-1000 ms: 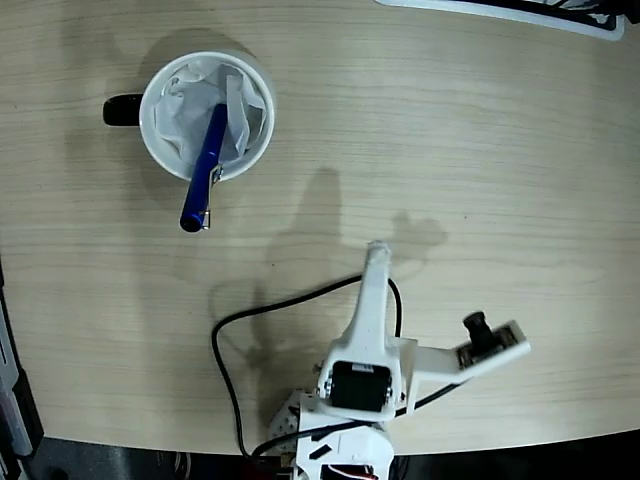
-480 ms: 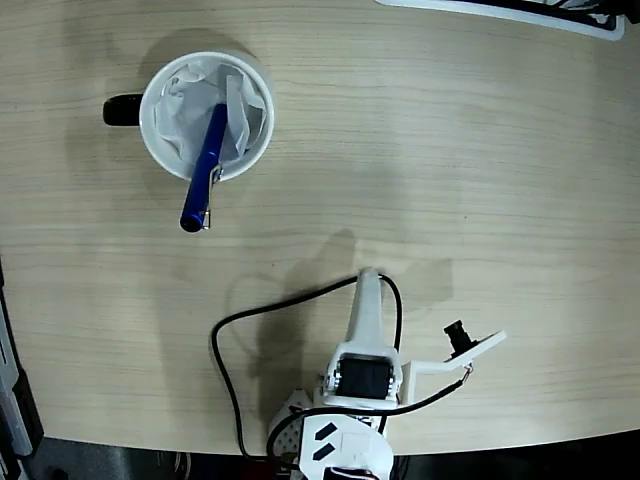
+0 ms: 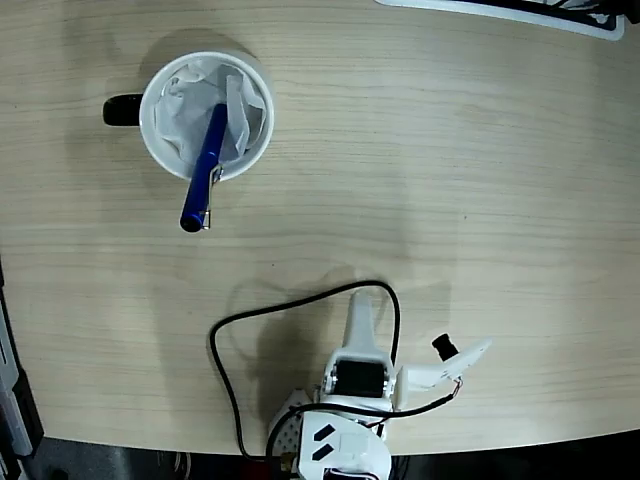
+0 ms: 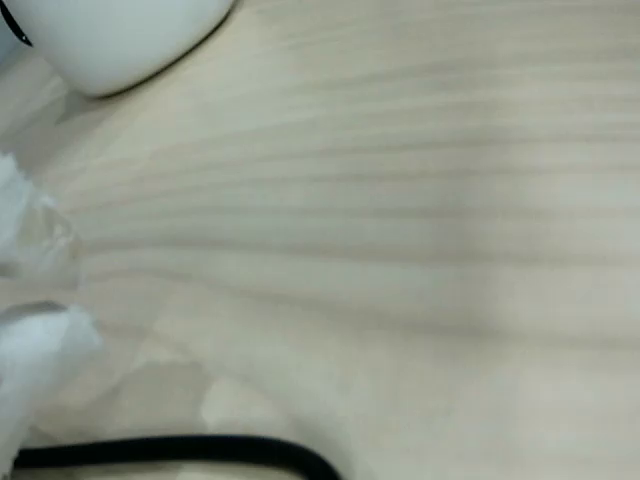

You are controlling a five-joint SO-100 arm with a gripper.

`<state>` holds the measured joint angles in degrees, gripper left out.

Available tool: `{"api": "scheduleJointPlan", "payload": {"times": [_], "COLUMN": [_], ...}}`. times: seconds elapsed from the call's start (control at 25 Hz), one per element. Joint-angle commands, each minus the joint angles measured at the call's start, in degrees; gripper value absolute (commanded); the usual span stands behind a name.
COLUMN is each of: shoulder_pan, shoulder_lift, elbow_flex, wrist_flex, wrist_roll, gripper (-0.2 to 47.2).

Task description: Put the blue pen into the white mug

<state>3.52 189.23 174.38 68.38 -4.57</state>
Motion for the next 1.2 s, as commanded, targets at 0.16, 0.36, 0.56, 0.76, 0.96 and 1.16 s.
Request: {"api": "scheduleJointPlan", "payload": {"times": [0.16, 0.36, 0.56, 0.76, 0.96, 1.16], "shoulder_pan": [0.0, -0.3, -0.2, -0.2, -0.2, -0.2], "shoulder_lift": [3.8, 3.8, 3.8, 3.8, 3.8, 3.8], "elbow_flex": [-3.6, -3.6, -3.6, -3.6, -3.6, -3.6], "wrist_flex": [3.0, 3.0, 3.0, 3.0, 3.0, 3.0], "wrist_roll": [0.5, 0.4, 0.4, 0.4, 0.4, 0.4], "gripper": [0.0, 0.0, 0.0, 0.0, 0.0, 0.0]}}
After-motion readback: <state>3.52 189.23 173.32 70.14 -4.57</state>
